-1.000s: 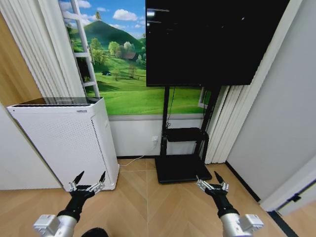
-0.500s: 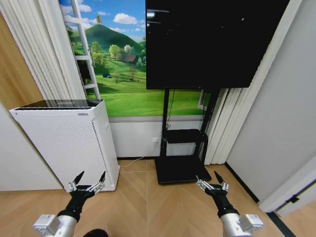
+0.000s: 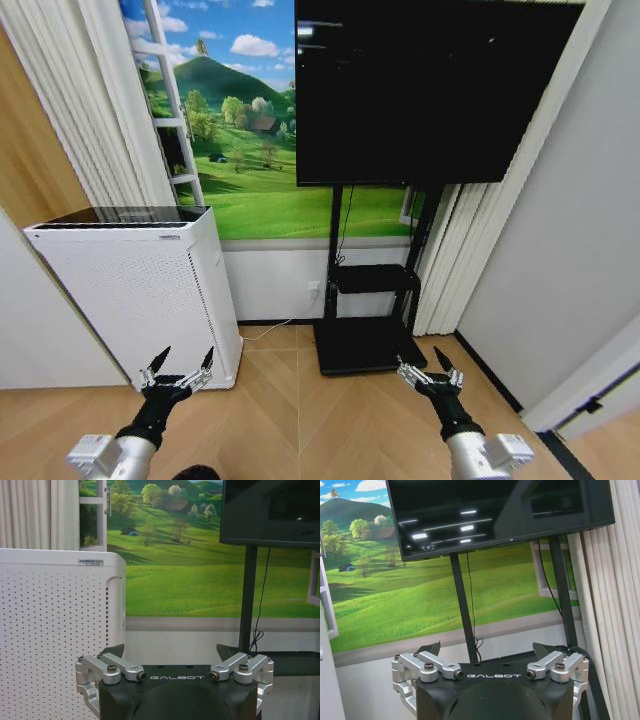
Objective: Pick up the trash bin and place the garbage on the floor into it.
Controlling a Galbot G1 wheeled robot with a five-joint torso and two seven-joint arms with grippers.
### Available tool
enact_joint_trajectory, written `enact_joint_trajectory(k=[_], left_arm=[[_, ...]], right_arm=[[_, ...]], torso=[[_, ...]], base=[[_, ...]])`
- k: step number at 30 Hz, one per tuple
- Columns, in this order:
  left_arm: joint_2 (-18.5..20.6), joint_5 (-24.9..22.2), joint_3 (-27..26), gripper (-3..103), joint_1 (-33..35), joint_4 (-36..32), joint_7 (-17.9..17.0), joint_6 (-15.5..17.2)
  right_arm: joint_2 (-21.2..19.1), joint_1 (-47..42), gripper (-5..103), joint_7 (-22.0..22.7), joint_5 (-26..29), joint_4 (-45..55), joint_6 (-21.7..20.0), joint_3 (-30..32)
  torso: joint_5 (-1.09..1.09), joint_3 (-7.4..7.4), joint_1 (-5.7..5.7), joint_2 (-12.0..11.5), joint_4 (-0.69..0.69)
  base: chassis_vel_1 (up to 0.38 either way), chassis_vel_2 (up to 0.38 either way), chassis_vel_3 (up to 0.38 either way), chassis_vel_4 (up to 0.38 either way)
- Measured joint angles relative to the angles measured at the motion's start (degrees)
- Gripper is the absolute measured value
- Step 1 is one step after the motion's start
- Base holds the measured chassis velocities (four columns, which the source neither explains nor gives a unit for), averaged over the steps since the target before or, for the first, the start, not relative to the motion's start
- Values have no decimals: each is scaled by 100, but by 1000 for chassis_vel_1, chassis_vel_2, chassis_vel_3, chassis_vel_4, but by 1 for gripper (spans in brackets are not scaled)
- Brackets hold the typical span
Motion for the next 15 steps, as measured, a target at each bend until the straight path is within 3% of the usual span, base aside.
enact_joint_trajectory(k=[8, 15], left_arm=[[0, 0, 0, 100, 0, 0, 0, 0], [0, 0, 0, 100, 0, 0, 0, 0]], right_arm=[[0, 0, 100, 0, 0, 0, 0, 0], [0, 0, 100, 0, 0, 0, 0, 0]], torso=[[0, -3, -1, -7, 0], [0, -19, -14, -34, -1]], base=[[0, 0, 0, 0], [133, -66, -153, 72]])
